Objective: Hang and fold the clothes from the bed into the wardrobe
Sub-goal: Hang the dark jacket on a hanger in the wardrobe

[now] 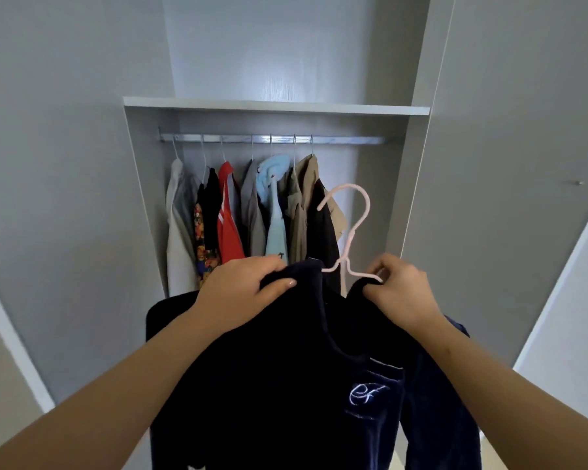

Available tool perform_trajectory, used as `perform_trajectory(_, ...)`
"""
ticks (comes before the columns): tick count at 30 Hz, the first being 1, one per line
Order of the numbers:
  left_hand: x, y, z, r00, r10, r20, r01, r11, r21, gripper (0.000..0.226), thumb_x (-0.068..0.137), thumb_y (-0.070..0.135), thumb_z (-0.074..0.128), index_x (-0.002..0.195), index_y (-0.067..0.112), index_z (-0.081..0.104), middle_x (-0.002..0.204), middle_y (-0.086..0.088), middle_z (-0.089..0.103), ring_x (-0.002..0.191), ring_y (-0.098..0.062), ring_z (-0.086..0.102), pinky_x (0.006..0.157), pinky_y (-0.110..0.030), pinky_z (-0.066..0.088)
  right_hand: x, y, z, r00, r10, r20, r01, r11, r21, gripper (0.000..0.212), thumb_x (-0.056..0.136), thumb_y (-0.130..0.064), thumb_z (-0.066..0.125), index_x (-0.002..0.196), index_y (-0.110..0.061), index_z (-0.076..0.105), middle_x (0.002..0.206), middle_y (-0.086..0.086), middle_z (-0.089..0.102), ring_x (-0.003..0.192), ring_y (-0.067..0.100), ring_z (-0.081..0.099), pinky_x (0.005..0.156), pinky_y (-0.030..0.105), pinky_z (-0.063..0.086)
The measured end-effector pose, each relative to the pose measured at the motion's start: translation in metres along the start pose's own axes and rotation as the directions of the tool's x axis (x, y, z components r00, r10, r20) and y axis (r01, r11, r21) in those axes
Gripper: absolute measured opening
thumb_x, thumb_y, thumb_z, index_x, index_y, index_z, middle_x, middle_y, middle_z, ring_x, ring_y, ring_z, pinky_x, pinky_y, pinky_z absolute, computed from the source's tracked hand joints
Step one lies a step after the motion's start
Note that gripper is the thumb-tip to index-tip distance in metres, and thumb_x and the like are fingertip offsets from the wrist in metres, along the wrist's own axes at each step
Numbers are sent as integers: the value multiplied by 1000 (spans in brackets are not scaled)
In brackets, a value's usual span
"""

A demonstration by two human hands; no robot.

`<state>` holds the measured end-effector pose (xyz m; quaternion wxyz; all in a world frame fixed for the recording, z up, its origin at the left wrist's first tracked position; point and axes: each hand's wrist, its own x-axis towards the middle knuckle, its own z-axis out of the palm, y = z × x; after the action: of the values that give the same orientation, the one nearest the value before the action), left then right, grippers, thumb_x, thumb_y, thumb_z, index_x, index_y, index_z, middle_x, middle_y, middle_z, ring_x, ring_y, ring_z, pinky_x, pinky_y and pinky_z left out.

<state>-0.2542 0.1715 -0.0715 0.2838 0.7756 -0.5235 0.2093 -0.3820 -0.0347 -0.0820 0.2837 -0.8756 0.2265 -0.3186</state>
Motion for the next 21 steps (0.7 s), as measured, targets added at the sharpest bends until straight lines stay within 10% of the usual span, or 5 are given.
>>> perform_trajectory(4, -19, -35, -19, 989, 141, -44, -122, 948, 292, 44, 84, 48, 38, 90, 19, 71, 78, 5, 70, 68, -13, 67, 53, -21, 47, -2, 14, -17, 993, 73, -97, -64, 994, 88, 18, 71, -7, 63, 67, -23, 55, 62, -10, 58, 61, 6, 53, 47, 12, 35)
perform_trajectory(7, -27, -62, -37, 989, -73, 126, 26, 939, 343, 25, 88, 41, 52, 104, 31, 69, 93, 10, 70, 85, -12, 66, 60, -19, 42, -6, 20, -20, 986, 93, -140, -79, 991, 105, 20, 71, -4, 64, 65, -22, 56, 59, -10, 57, 59, 5, 52, 47, 10, 35)
perform_trajectory(14, -8, -17, -7, 890, -94, 445, 173, 975, -139, 12, 87, 40, 58, 97, 47, 58, 86, 24, 61, 83, 7, 57, 68, -5, 40, -12, 1, -8, 988, 0, -157, 18, 994, 112, 24, 72, -1, 65, 64, -21, 55, 55, -10, 54, 53, 4, 50, 52, 2, 37)
perform_trajectory(21, 2, -5, 8, 983, -186, -12, 186, 980, 75, 46, 90, 54, 39, 58, 22, 48, 50, 3, 44, 47, -8, 44, 46, -27, 28, -14, 11, -26, 968, -231, -94, 220, 969, -116, 17, 79, -1, 64, 77, -16, 55, 74, -10, 48, 72, 12, 52, 62, 10, 34)
